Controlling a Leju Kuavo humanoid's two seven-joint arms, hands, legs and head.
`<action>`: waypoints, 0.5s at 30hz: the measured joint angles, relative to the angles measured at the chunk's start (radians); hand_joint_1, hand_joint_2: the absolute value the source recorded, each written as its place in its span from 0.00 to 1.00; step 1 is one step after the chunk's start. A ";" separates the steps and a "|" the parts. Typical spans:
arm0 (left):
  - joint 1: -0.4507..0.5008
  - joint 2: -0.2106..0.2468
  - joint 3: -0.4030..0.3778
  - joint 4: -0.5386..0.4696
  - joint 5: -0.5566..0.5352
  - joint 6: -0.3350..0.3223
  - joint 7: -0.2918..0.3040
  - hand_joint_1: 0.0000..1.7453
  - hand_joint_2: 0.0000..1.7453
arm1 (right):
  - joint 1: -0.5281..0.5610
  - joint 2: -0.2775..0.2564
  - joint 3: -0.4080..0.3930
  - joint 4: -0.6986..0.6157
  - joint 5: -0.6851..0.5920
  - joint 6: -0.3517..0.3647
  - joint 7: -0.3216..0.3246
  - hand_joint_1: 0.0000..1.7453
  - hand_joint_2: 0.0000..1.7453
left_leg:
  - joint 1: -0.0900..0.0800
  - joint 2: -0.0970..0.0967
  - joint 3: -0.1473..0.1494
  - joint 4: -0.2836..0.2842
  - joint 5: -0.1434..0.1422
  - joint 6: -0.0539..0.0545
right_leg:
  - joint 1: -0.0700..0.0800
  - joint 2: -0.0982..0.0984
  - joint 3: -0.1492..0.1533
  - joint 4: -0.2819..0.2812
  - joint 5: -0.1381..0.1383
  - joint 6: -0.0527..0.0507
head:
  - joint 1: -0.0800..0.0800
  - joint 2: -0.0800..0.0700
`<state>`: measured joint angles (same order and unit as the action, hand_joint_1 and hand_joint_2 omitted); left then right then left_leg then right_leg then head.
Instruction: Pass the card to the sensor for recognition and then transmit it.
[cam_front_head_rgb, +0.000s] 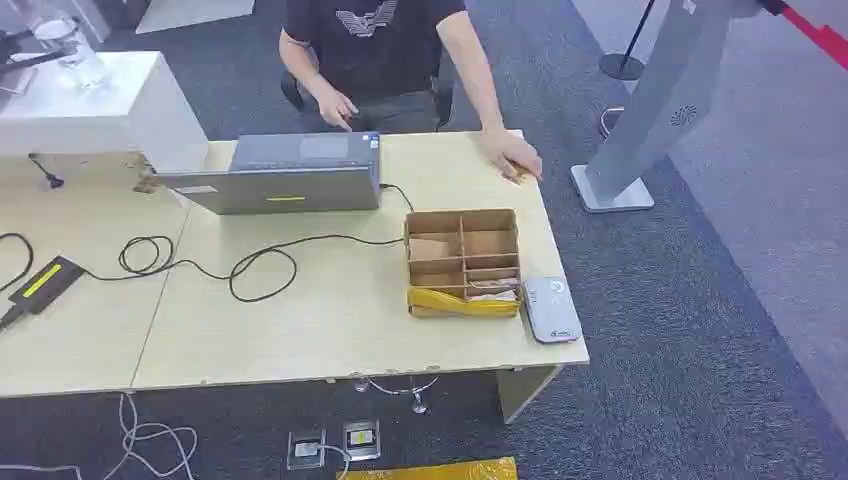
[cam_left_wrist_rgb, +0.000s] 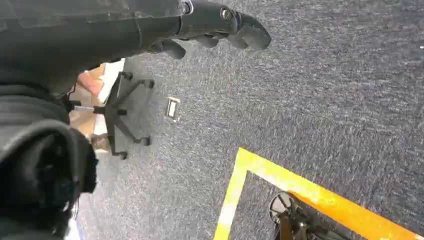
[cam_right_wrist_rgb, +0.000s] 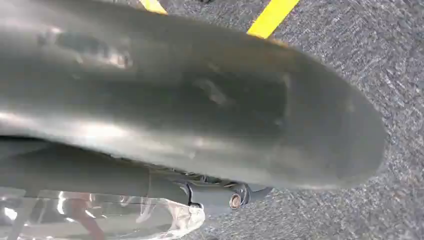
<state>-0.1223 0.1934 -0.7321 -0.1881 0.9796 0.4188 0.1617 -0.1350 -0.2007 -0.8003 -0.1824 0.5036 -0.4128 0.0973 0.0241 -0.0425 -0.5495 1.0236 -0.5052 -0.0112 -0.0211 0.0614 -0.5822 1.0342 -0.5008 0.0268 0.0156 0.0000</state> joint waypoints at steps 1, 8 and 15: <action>0.000 -0.001 0.000 0.000 0.000 0.003 0.000 0.00 0.00 | 0.000 0.000 0.000 0.000 0.001 0.002 0.000 0.00 0.00 | 0.000 0.000 0.000 0.000 0.000 0.000 | 0.000 0.000 0.000 0.000 0.000 0.000 | 0.000 0.000; 0.000 -0.010 0.000 0.000 0.000 0.007 -0.001 0.00 0.00 | 0.000 0.000 0.000 0.000 0.001 0.004 -0.015 0.00 0.00 | 0.000 0.000 0.000 0.000 0.000 0.000 | 0.000 0.000 0.000 0.000 0.000 0.000 | 0.000 0.000; 0.000 -0.013 0.000 0.000 0.000 0.006 -0.015 0.00 0.00 | 0.000 -0.008 0.000 0.000 -0.008 0.001 -0.028 0.00 0.00 | 0.000 0.000 0.000 0.000 0.000 0.000 | 0.000 0.000 0.000 0.000 0.000 0.000 | 0.000 0.000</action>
<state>-0.1224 0.1801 -0.7321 -0.1881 0.9796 0.4250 0.1465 -0.1349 -0.2091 -0.8003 -0.1827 0.4955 -0.4116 0.0690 0.0241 -0.0424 -0.5494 1.0236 -0.5052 -0.0112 -0.0211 0.0615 -0.5822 1.0342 -0.5008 0.0268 0.0157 0.0000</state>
